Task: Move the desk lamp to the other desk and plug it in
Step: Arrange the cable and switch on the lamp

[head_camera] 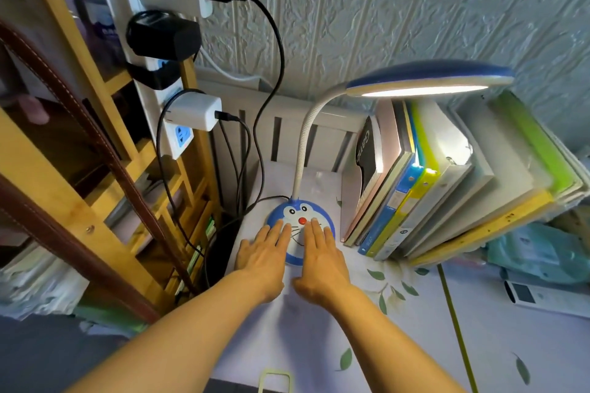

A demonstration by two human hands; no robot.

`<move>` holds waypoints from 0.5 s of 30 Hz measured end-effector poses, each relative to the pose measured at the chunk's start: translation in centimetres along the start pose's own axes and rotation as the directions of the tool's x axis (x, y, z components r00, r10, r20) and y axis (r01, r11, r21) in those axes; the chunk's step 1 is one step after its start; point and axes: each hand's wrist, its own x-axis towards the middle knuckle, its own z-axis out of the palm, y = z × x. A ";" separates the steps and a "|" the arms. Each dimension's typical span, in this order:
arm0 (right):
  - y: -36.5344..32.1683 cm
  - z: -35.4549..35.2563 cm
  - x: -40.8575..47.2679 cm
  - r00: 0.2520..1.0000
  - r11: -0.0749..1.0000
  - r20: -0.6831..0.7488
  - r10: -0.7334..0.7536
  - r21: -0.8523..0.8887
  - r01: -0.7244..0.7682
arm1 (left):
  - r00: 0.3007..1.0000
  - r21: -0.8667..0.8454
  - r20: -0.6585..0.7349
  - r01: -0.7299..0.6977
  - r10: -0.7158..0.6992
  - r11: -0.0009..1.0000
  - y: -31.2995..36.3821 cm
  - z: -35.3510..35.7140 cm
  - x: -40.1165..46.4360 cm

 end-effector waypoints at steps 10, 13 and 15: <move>-0.9 0.2 2.0 0.996 0.992 0.004 -0.090 -0.090 0.090 | 1.000 0.033 0.002 -0.010 0.010 0.999 -0.6 0.3 1.4; -0.8 0.2 2.2 0.994 0.989 -0.028 -0.106 -0.105 0.103 | 1.000 0.004 0.001 -0.024 0.024 1.000 -0.6 0.5 1.6; -0.6 0.4 2.2 0.991 0.986 -0.048 -0.127 -0.113 0.121 | 0.999 -0.029 -0.017 -0.035 0.035 0.999 -0.6 0.9 1.6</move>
